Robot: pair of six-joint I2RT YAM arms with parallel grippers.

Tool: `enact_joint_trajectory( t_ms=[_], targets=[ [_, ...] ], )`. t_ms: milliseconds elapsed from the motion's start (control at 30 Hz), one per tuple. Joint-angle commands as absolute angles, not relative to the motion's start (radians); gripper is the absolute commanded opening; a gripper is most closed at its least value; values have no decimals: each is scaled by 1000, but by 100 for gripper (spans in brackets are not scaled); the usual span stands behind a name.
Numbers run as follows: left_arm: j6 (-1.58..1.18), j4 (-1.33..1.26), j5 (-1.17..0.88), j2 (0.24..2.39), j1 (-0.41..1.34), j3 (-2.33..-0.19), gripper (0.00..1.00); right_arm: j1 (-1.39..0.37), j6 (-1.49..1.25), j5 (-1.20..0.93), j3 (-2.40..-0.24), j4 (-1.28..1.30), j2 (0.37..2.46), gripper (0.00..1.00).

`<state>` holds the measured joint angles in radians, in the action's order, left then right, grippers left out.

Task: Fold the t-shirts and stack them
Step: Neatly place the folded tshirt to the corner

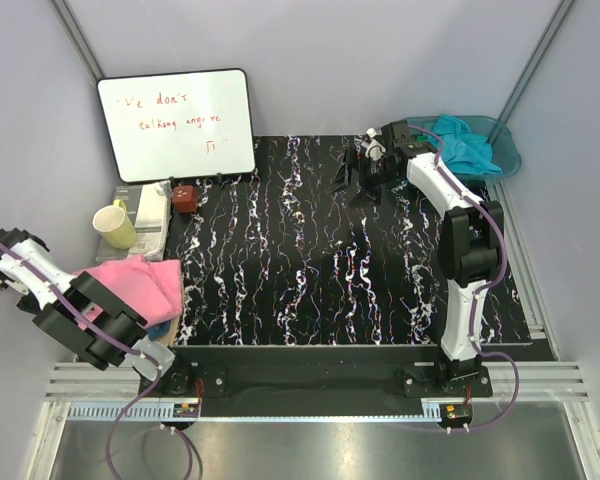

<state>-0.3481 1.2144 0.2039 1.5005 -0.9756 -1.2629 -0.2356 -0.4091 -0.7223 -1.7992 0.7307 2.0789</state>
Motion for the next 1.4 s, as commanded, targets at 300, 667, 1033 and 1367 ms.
enact_joint_trajectory(
  t_ms=[300, 667, 1033, 1367],
  targets=[
    [-382, 1006, -116, 1404, -1005, -1324, 99, -233, -410, -746, -1776, 724, 2074, 100],
    [-478, 729, -635, 1200, -737, -1117, 95, -236, -393, -744, -1753, 727, 2065, 100],
    [-595, 491, -853, 1160, -525, -792, 0, -236, -374, -726, -1729, 727, 2049, 100],
    [-667, 525, -851, 911, -528, -505, 0, -236, -376, -726, -1697, 727, 2046, 100]
  ],
)
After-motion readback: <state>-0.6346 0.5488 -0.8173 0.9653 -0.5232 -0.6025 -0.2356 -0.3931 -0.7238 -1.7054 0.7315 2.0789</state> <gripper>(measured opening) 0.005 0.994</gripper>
